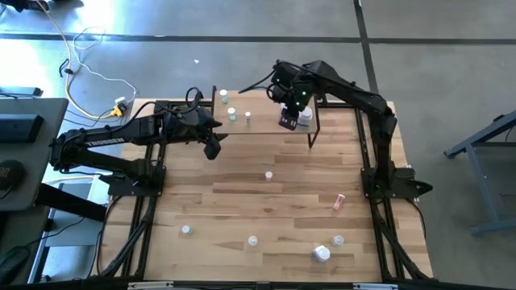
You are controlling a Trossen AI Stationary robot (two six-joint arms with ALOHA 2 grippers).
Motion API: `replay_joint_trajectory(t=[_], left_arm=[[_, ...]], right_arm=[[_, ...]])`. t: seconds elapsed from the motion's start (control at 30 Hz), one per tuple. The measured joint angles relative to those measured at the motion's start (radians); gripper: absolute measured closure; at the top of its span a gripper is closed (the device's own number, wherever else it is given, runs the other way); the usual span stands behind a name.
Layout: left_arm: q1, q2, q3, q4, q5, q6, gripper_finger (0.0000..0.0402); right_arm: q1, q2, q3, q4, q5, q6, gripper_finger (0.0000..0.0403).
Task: Pick and place medicine bottles onto shelf by color
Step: Put the pink pill bottle on the shelf
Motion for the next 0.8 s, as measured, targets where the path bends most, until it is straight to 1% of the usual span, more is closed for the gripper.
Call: replay_joint_trajectory(t=[0.23,0.47,0.8], left_arm=[[0.000,0.000,0.000,0.000,-0.002,0.000,0.0183],[0.000,0.000,0.000,-0.001,-0.002,0.000,0.0183],[0.000,0.000,0.000,-0.018,-0.002,0.000,0.0183]], right_arm=[[0.000,0.000,-0.030,0.026,-0.045,0.000,0.0296],[-0.001,0.000,-0.081,0.053,-0.050,0.002,0.0296],[-0.003,0.000,-0.090,0.052,-0.056,0.024,0.0296]])
